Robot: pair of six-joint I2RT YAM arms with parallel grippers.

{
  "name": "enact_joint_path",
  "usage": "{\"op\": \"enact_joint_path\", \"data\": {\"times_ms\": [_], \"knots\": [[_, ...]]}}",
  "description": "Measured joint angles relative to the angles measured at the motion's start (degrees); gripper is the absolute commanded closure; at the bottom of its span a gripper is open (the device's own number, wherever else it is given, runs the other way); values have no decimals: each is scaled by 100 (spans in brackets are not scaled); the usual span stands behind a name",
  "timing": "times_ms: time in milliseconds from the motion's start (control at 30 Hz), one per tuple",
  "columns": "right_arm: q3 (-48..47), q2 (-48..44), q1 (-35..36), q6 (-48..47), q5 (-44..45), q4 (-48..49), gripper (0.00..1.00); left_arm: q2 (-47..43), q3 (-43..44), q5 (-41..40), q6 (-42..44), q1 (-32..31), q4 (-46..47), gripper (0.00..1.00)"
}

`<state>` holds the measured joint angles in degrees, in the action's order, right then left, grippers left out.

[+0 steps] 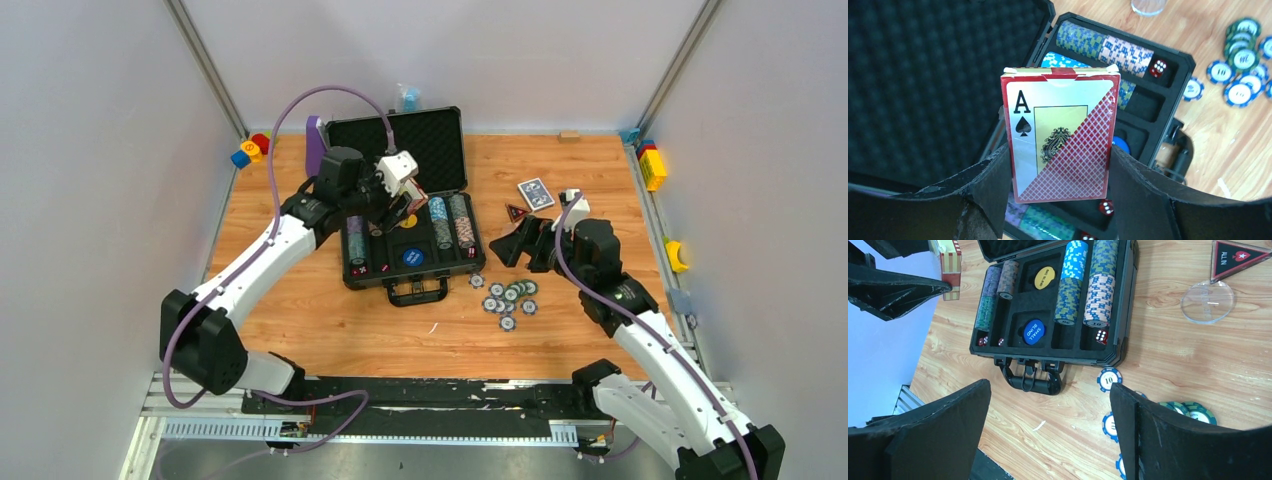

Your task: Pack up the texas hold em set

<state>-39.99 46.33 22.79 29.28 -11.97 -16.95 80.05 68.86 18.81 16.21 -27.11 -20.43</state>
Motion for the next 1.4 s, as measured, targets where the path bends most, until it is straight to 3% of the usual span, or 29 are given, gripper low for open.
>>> {"op": "enact_joint_path", "data": {"times_ms": [167, 467, 967, 1400], "knots": [[35, -4, 0, -2, 13, -39, 10, 55, 2, 144, 1029, -129, -24, 100], [35, -81, 0, -9, 240, -46, 10, 815, 437, 179, 2000, -315, -175, 100], [35, -44, 0, -7, 570, -39, 10, 2273, 1519, -55, 3075, -481, -863, 100], [74, -33, 0, -4, 570, -37, 10, 2820, 1637, -811, 3698, -455, -1268, 100]]}}
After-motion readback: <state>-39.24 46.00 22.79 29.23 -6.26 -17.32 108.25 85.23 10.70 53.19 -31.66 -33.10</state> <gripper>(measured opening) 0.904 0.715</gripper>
